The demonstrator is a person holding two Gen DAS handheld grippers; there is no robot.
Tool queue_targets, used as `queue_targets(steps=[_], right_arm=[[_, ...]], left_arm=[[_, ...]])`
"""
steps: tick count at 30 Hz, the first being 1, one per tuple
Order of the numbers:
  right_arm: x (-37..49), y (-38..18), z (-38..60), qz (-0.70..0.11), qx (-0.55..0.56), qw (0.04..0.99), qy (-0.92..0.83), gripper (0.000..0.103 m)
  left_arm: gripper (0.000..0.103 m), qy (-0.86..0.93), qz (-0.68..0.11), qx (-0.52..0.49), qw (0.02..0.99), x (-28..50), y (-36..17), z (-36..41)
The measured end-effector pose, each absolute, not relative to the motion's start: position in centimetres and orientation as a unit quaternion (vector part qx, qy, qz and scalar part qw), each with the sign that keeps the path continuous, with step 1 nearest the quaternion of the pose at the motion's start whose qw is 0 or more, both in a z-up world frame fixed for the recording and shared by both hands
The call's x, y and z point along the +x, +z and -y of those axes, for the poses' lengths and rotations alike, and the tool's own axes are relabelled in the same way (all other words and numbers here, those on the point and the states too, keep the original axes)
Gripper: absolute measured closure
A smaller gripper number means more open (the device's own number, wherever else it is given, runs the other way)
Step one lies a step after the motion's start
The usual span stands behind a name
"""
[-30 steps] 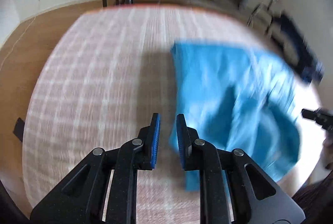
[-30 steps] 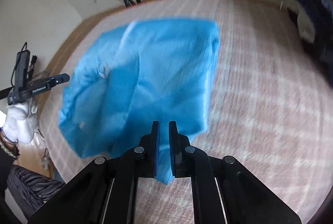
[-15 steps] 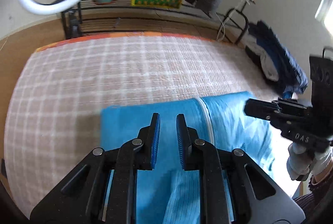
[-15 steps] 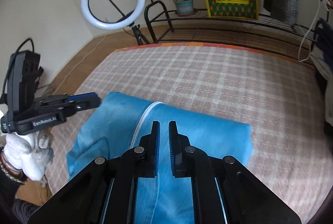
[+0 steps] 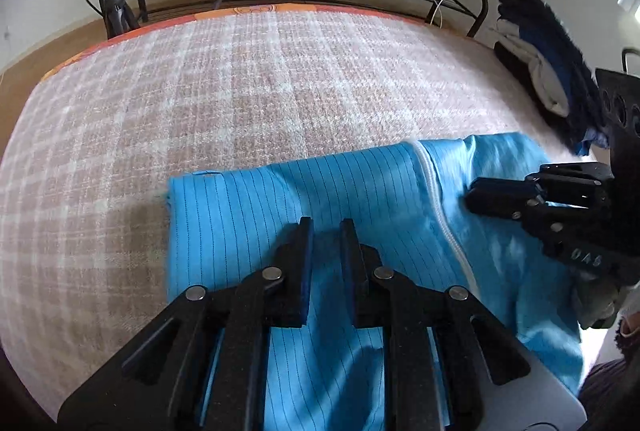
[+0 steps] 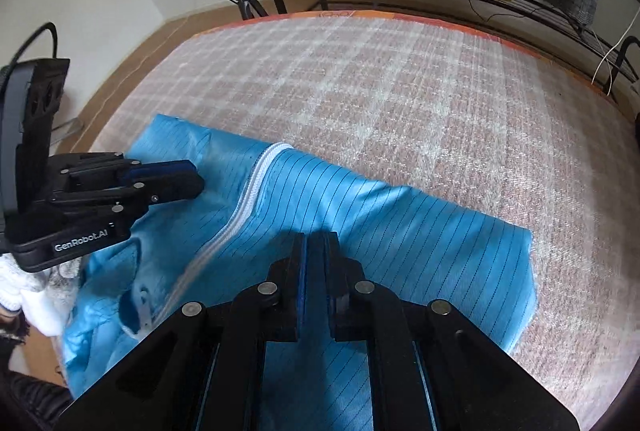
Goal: Fold large clothes
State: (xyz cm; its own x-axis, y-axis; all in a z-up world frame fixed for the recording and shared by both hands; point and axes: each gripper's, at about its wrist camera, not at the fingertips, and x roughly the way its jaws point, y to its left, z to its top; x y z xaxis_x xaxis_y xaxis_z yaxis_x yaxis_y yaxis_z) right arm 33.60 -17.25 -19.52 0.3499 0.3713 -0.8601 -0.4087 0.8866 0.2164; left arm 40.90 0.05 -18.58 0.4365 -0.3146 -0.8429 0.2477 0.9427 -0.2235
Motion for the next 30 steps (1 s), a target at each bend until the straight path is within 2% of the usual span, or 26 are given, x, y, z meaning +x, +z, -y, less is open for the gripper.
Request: queue_targets(steps=[4, 10, 12, 22, 27, 30], right_arm=[[33.2, -17.6, 20.2, -0.494, -0.006, 0.845, 0.204, 0.096], [33.3, -19.6, 22.6, -0.519, 0.006, 0.836, 0.178, 0.096], [33.0, -20.0, 22.2, -0.516, -0.001, 0.839, 0.174, 0.096], [30.8, -17.2, 26.3, -0.526, 0.054, 0.835, 0.154, 0.096], [27.9, -15.1, 27.0, -0.505, 0.075, 0.840, 0.184, 0.096], [26.7, -15.5, 25.6, -0.517, 0.057, 0.832, 0.193, 0.096]], left_arm=[[0.088, -0.128, -0.472, -0.055, 0.871, 40.5, -17.4, -3.2], [0.088, -0.105, -0.503, -0.071, 0.855, 40.3, -20.8, -5.6], [0.088, -0.102, -0.488, -0.070, 0.864, 39.8, -21.0, -5.4], [0.088, -0.078, -0.484, -0.058, 0.870, 37.6, -18.8, -6.9], [0.088, -0.098, -0.469, -0.180, 0.859, 34.3, -16.6, -11.1], [0.088, -0.117, -0.474, -0.200, 0.850, 33.2, -16.3, -11.1]])
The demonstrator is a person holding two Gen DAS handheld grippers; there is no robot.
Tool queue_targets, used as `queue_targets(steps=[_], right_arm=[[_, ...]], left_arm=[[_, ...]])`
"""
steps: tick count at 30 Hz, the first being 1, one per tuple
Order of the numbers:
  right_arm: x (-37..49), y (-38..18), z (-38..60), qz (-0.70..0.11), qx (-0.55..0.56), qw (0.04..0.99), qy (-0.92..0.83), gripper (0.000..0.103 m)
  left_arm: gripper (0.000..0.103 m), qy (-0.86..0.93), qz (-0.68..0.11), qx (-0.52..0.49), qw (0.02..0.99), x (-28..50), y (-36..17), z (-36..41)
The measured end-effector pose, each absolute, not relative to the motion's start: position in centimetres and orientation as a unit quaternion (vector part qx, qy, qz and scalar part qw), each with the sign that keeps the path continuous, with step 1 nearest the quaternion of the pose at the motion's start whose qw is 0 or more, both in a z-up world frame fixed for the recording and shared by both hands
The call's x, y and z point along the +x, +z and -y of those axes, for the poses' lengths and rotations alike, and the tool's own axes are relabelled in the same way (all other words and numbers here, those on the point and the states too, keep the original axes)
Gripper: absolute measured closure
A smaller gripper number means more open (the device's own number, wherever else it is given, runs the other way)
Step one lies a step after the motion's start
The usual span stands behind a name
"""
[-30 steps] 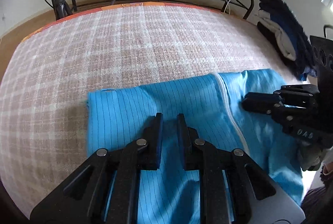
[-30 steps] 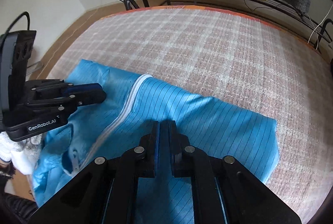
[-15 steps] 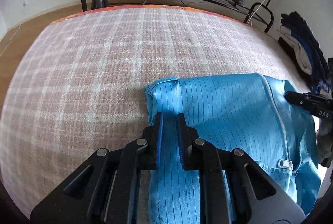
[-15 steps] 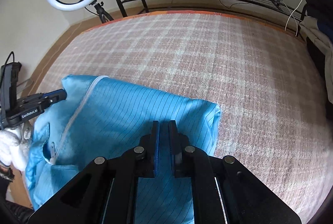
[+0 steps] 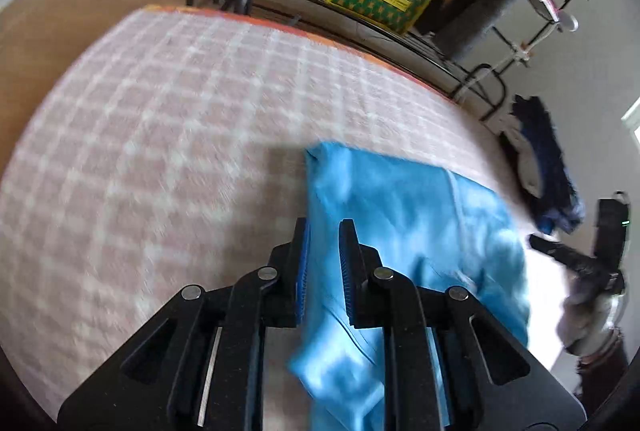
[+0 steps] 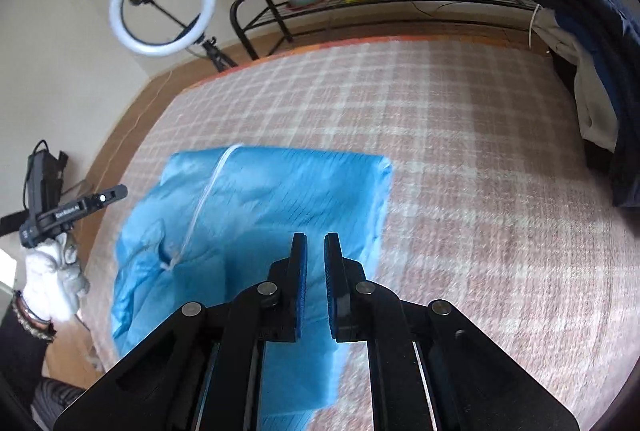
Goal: Fold large clothes
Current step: 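Grasp the blue coat bundle's ends with both tools and lift it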
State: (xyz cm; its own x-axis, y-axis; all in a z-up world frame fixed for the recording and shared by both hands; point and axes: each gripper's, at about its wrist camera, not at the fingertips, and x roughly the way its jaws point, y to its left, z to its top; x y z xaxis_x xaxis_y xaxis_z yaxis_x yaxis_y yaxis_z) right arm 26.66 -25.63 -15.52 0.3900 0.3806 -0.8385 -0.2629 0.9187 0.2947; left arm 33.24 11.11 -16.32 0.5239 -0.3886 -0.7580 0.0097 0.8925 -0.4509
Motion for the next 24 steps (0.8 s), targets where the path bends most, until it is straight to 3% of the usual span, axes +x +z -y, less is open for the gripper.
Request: queue_targets(steps=[7, 13, 14, 15, 16, 17, 18, 19, 24], right_arm=[[23.7, -19.5, 23.3, -0.570, -0.030, 0.802, 0.176, 0.096], [21.2, -18.1, 24.8, -0.565, -0.030, 0.803, 0.185, 0.095], [20.8, -17.6, 25.3, -0.561, -0.019, 0.805, 0.191, 0.093], [20.3, -16.9, 25.9, -0.552, -0.007, 0.810, 0.198, 0.084], [19.9, -16.3, 26.4, -0.541, 0.004, 0.816, 0.202, 0.064], [19.5, -15.7, 27.0, -0.524, 0.018, 0.827, 0.204, 0.052], [19.3, -15.3, 27.6, -0.508, 0.030, 0.836, 0.205, 0.036], [19.3, -15.0, 28.2, -0.493, 0.046, 0.844, 0.204, 0.033], [21.6, -17.3, 30.5, -0.508, 0.158, 0.820, 0.210, 0.033]], left_arm=[[0.088, -0.098, -0.545, -0.106, 0.826, 31.5, -20.5, -8.2], [0.088, -0.083, -0.528, -0.106, 0.838, 30.1, -19.1, -10.1], [0.088, -0.086, -0.523, -0.121, 0.839, 29.9, -18.5, -10.9], [0.088, -0.084, -0.519, -0.131, 0.840, 29.6, -18.1, -11.5], [0.080, -0.087, -0.511, -0.158, 0.840, 29.3, -17.6, -12.5], [0.072, -0.094, -0.507, -0.182, 0.837, 29.3, -17.5, -13.2], [0.051, -0.104, -0.501, -0.216, 0.831, 29.3, -17.4, -14.1], [0.034, -0.107, -0.499, -0.236, 0.827, 29.3, -17.5, -14.6], [0.032, -0.144, -0.495, -0.396, 0.759, 31.0, -19.6, -17.1]])
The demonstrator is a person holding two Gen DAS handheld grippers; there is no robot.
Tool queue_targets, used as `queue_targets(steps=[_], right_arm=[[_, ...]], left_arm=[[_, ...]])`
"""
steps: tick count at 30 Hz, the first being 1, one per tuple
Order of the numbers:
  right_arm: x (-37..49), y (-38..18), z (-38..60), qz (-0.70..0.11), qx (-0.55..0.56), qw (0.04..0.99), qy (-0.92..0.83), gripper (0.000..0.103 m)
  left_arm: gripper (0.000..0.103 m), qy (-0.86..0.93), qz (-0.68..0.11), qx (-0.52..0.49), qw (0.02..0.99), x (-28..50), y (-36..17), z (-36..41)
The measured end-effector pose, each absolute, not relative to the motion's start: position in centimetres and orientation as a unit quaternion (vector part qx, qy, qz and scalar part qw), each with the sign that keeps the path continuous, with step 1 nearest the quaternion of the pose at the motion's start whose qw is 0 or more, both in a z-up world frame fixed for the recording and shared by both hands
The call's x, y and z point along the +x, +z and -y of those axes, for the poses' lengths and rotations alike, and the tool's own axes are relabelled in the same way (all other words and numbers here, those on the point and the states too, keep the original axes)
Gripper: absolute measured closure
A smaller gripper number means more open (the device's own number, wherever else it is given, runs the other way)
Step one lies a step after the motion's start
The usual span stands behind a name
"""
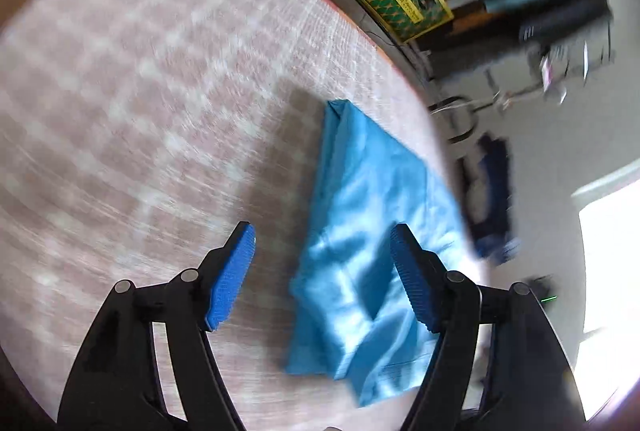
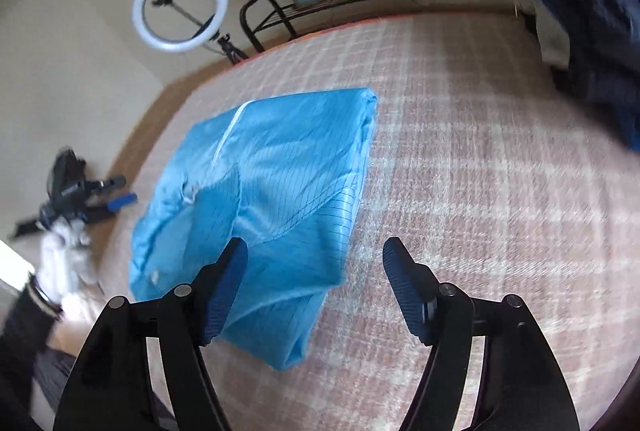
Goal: Fold large clothes
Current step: 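Grasp the blue coat bundle's ends with both tools and lift it, then carry the lifted bundle with both tools toward the navy clothes stack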
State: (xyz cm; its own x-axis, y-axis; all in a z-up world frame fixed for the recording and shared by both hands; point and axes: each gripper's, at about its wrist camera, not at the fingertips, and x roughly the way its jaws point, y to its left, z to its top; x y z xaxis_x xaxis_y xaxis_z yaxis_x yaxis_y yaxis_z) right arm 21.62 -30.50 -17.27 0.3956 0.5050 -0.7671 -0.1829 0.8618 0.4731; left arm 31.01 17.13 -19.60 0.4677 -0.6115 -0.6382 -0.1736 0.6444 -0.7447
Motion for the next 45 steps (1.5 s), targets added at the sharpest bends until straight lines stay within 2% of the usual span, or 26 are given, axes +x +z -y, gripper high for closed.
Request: queue_targets(steps=[8, 12, 13, 16, 17, 19, 25, 27, 29, 31, 35, 37, 39, 45], right_arm=[[24.5, -20.5, 32.2, -0.539, 0.254, 0.774, 0.216, 0.034], [25.4, -21.1, 32.6, -0.536, 0.279, 0.760, 0.239, 0.045], [25.7, -21.4, 32.4, -0.539, 0.285, 0.753, 0.246, 0.049], [26.4, -22.0, 32.0, -0.540, 0.295, 0.744, 0.261, 0.053], [26.6, -22.1, 31.7, -0.540, 0.296, 0.743, 0.264, 0.054], [27.4, -22.4, 31.2, -0.542, 0.302, 0.736, 0.270, 0.059], [28.7, -23.0, 30.0, -0.535, 0.328, 0.728, 0.278, 0.064], [29.2, -23.2, 28.9, -0.540, 0.323, 0.727, 0.275, 0.071], [29.5, -23.1, 27.8, -0.542, 0.321, 0.726, 0.277, 0.071], [29.6, -22.9, 27.2, -0.546, 0.309, 0.728, 0.276, 0.073], [29.4, -22.1, 26.1, -0.551, 0.271, 0.745, 0.261, 0.084], [29.2, -21.1, 25.4, -0.546, 0.248, 0.759, 0.255, 0.091], [29.0, -20.0, 24.4, -0.544, 0.208, 0.776, 0.244, 0.093], [27.6, -16.5, 21.6, -0.521, 0.117, 0.814, 0.229, 0.097]], left_arm=[[0.032, -0.166, -0.516, -0.433, 0.721, 33.6, -22.6, -16.3], [0.032, -0.183, -0.518, -0.428, 0.718, 34.9, -23.3, -15.5], [0.035, -0.189, -0.520, -0.426, 0.716, 35.2, -23.4, -15.3], [0.045, -0.202, -0.519, -0.440, 0.704, 36.1, -24.0, -14.5], [0.045, -0.205, -0.518, -0.440, 0.705, 36.2, -24.0, -14.5], [0.057, -0.212, -0.524, -0.439, 0.698, 36.8, -24.5, -13.8], [0.058, -0.223, -0.521, -0.439, 0.698, 37.8, -24.7, -12.7], [0.058, -0.220, -0.521, -0.437, 0.699, 37.8, -24.6, -12.5], [0.060, -0.211, -0.526, -0.423, 0.707, 38.0, -24.2, -12.1], [0.069, -0.196, -0.531, -0.399, 0.721, 38.0, -23.9, -11.5], [0.079, -0.174, -0.533, -0.346, 0.752, 37.5, -22.7, -10.3], [0.087, -0.165, -0.530, -0.318, 0.768, 37.1, -21.9, -9.6], [0.093, -0.160, -0.526, -0.282, 0.787, 36.7, -20.9, -8.6], [0.096, -0.156, -0.503, -0.217, 0.822, 34.9, -17.8, -6.2]])
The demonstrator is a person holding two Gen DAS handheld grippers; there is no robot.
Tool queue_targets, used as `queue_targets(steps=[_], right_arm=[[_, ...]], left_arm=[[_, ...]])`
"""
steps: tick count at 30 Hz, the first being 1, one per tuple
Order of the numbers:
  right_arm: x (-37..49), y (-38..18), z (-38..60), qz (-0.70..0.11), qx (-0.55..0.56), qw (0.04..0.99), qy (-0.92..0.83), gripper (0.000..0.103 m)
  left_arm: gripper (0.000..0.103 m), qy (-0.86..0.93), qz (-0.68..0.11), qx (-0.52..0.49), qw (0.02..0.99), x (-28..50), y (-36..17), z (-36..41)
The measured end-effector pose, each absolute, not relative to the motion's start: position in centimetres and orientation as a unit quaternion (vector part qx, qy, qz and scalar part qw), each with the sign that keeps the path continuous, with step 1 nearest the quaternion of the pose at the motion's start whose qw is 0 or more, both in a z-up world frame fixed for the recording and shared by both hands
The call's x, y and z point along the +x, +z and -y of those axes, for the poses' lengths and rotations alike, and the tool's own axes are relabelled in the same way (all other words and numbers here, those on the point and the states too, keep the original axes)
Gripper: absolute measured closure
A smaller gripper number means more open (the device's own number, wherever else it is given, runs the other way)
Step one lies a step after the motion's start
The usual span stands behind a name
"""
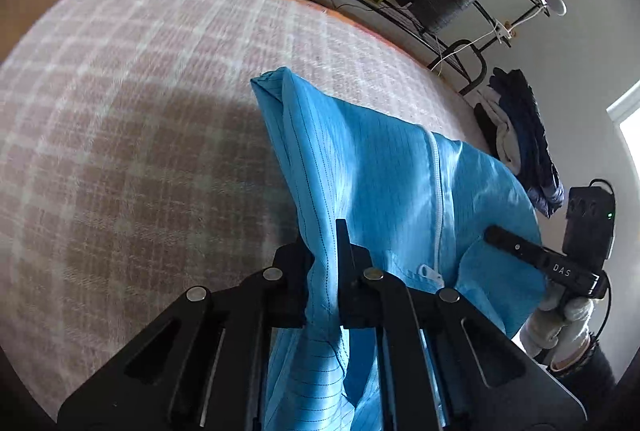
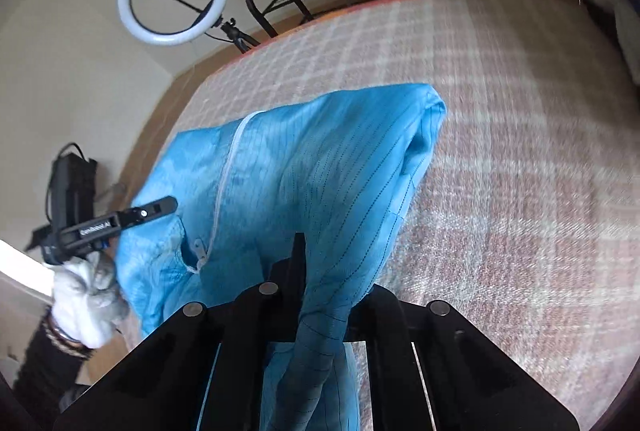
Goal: Fold large clothes
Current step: 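Carry the lifted bundle with both tools toward the navy clothes stack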
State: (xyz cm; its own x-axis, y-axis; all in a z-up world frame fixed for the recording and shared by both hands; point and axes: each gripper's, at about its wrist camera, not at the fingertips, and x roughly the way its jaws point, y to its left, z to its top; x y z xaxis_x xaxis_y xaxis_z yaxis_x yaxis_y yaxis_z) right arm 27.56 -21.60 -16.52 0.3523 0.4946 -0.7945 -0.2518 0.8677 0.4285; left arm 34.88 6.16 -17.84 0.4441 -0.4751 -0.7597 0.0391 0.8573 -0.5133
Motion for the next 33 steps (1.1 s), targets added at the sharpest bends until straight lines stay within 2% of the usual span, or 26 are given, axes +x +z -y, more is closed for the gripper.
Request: queue_targets(steps=[16, 33], right_arm=[[21.7, -8.6, 23.8, -0.464, 0.019, 0.863, 0.198, 0.098], [20.0, -1.2, 40.3, -0.423, 0.008, 0.902, 0.088, 0.098]], left_arm=[[0.097, -0.211, -0.460, -0.187, 0.842, 30.4, -9.8, 0.4], [0.097, -0.331, -0.428, -0.145, 0.828, 33.0, -5.1, 20.0]])
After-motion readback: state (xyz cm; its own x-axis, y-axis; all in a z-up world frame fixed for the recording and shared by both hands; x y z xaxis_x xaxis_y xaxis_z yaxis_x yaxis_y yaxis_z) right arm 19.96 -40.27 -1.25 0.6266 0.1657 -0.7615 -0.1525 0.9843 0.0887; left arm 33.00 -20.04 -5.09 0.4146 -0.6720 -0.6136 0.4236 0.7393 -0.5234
